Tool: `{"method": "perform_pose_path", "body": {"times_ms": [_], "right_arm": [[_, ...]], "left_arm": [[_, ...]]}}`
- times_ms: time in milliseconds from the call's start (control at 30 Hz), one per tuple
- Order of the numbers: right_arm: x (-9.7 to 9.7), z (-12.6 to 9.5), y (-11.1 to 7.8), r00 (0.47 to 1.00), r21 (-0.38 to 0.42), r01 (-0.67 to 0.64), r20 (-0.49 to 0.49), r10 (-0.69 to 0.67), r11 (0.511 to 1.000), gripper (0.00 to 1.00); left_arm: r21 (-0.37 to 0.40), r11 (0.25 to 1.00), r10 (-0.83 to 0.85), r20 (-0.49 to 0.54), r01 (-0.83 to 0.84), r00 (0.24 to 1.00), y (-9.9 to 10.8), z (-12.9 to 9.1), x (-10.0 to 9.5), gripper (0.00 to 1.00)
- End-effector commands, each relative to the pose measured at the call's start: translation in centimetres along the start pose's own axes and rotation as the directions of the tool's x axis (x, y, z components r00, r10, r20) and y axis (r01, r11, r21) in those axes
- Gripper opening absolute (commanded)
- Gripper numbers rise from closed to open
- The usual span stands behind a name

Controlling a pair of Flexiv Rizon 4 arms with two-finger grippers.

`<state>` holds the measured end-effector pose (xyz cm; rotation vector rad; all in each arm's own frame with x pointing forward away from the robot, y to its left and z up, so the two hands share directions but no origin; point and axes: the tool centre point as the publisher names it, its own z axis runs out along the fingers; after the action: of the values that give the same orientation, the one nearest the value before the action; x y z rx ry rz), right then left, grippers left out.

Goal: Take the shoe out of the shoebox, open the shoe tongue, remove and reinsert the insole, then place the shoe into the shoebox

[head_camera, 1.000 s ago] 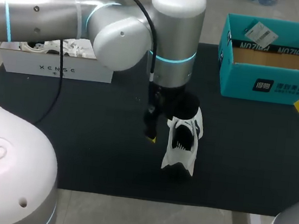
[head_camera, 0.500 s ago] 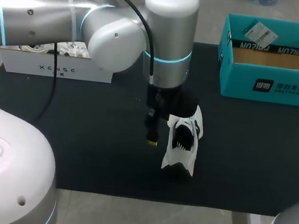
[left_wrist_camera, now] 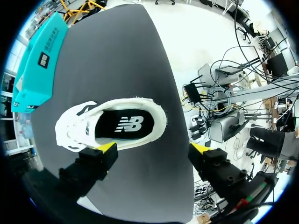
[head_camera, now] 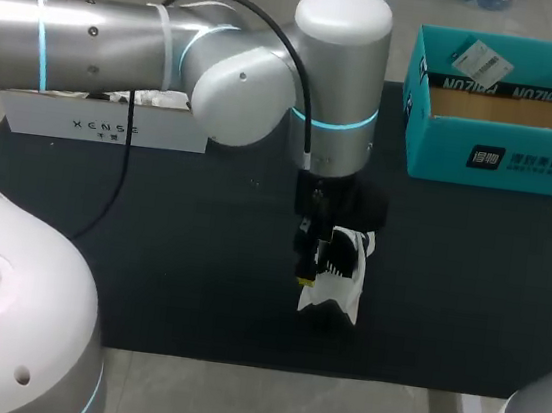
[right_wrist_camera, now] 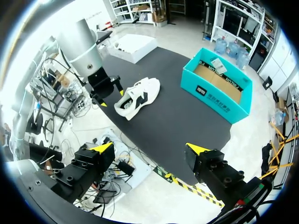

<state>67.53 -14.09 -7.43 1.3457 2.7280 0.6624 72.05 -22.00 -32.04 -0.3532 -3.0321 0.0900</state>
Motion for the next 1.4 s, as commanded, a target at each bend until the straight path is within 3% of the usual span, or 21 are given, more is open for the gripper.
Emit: {"method": "perform_pose_path", "body": {"times_ms": [33,267,867,900,933,1400], "right_arm": [[-0.1,0.0,0.2,1.000,0.005,0.000,-0.002,0.000,1.000,1.00],[-0.1,0.0,0.2,1.000,0.005,0.000,-0.002,0.000,1.000,1.00],[-0.1,0.0,0.2,1.000,0.005,0.000,-0.002,0.000,1.000,1.00],[-0.1,0.0,0.2,1.000,0.005,0.000,-0.002,0.000,1.000,1.00],[-0.1,0.0,0.2,1.000,0.005,0.000,-0.002,0.000,1.000,1.00],[-0.1,0.0,0.2,1.000,0.005,0.000,-0.002,0.000,1.000,1.00]], "left_arm": [[-0.038,0.999,-0.013,-0.008,0.013,1.000,-2.1,1.1,0.0,1.00],[-0.063,0.998,-0.012,-0.010,0.011,1.000,-3.3,3.0,0.2,1.00],[-0.071,0.995,-0.069,-0.034,0.066,0.997,-2.5,5.8,-0.1,1.00],[-0.066,0.995,-0.071,-0.031,0.069,0.997,-2.4,5.8,-0.1,0.62],[-0.061,0.996,-0.069,-0.032,0.067,0.997,-2.3,5.9,-0.1,0.00],[-0.073,0.996,-0.049,-0.040,0.046,0.998,-2.7,6.8,0.0,0.00]]}}
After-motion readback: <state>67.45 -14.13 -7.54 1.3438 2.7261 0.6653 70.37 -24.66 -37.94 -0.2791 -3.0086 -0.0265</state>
